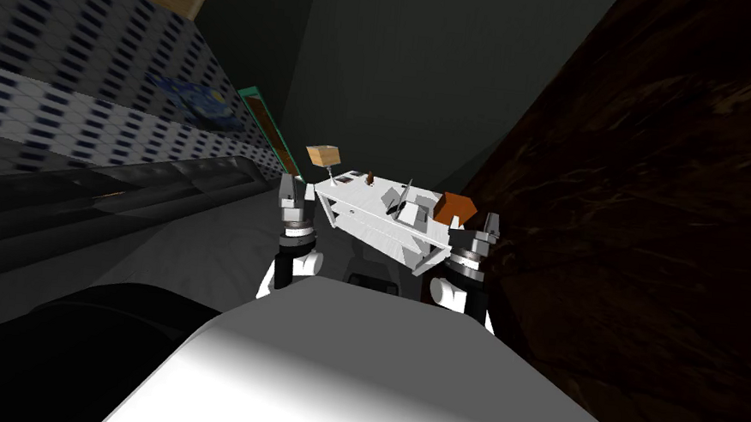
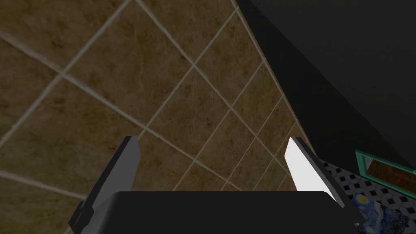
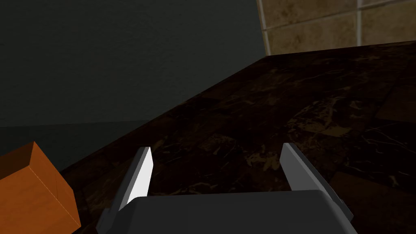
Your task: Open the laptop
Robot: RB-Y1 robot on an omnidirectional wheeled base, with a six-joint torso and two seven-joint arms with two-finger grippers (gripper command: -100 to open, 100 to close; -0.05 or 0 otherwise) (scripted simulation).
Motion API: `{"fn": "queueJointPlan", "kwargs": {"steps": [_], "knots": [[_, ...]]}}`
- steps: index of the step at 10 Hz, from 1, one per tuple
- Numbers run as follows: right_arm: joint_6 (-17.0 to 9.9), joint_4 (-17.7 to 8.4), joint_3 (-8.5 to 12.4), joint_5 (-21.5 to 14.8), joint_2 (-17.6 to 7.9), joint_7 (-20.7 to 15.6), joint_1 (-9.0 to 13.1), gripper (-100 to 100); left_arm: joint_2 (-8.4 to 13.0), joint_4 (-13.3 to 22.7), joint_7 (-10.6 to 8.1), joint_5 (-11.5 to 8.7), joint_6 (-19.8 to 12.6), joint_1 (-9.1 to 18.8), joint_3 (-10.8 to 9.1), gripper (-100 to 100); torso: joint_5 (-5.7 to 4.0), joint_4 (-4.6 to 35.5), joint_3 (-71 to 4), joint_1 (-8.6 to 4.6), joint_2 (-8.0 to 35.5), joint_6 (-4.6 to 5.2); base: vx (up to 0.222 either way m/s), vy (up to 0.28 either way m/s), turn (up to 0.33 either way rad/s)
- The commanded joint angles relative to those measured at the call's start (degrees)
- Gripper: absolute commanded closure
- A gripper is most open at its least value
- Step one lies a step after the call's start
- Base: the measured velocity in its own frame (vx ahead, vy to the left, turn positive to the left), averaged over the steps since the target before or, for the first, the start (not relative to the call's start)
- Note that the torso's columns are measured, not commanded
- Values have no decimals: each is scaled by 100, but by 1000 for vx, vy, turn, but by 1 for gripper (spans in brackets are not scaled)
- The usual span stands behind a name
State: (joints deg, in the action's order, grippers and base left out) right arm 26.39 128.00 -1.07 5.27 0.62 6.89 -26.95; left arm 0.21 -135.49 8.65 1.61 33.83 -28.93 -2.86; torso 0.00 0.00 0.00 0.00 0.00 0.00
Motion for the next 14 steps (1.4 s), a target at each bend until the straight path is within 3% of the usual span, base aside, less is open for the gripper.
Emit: {"fn": "queueJointPlan", "kwargs": {"steps": [1, 9, 10, 11, 14], "knots": [[0, 0, 0, 0, 0, 0, 0, 0, 0, 0, 0, 0, 0, 0, 0, 0, 0, 235, -467, 0, 232, 0, 0, 0, 0], [1, 2, 0, 0, 0, 0, 0, 0, 0, -2, 0, 0, 0, 0, 0, 0, 0, 3537, -7073, 0, 3539, 0, 0, 0, 0], [-15, -31, 25, -46, -213, -33, -2, -100, 0, -2, 0, 0, 1, 0, 0, 0, 0, 3960, -7919, 0, 3962, 0, 15, 19, -12], [-32, -62, 51, -94, -366, -67, -4, -100, 0, 0, 0, 0, 0, 0, 0, 0, 1, 4148, -8315, 5, 4152, 0, 17, 39, -18], [-110, -208, 179, -331, -848, -230, -18, -100, -1, 1, 0, 0, 0, -1, 1, 0, 2, 4225, -8459, 8, 4222, 0, 30, 68, -36]]}}
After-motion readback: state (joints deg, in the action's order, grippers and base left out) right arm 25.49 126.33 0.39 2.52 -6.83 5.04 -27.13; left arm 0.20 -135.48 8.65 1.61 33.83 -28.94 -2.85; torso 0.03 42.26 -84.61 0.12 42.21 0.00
